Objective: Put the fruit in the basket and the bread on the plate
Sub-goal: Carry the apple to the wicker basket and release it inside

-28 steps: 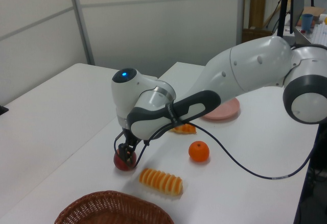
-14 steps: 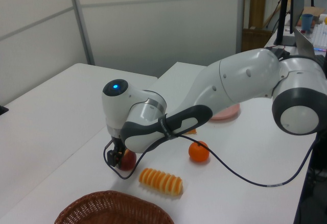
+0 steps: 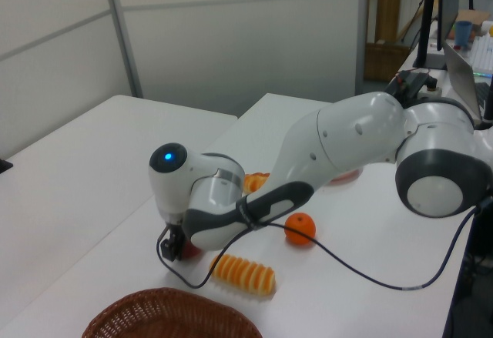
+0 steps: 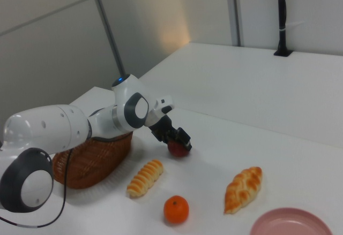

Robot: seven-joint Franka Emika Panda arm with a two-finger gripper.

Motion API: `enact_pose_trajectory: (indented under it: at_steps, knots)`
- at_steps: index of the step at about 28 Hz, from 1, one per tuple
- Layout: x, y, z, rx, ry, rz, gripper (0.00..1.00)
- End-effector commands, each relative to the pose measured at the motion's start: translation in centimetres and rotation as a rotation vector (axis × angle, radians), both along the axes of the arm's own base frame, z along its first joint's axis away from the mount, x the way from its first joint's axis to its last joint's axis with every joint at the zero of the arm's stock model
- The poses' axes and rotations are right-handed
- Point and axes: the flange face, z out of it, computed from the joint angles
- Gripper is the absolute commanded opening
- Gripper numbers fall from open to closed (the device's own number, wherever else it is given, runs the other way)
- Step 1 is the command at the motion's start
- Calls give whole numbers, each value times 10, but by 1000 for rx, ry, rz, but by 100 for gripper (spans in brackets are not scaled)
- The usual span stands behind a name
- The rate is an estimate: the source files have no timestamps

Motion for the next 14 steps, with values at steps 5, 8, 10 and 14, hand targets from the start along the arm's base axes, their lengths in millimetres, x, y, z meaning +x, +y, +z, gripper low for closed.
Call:
enact_pose_trajectory:
  at_steps: [5, 8, 10, 14]
  knots:
    - [-3, 22, 34, 58, -63, -58, 0]
    - [-10, 33, 59, 88, -55, -64, 0]
    - [-15, 36, 83, 110, -54, -73, 0]
    - [-29, 56, 106, 148, -25, -68, 0]
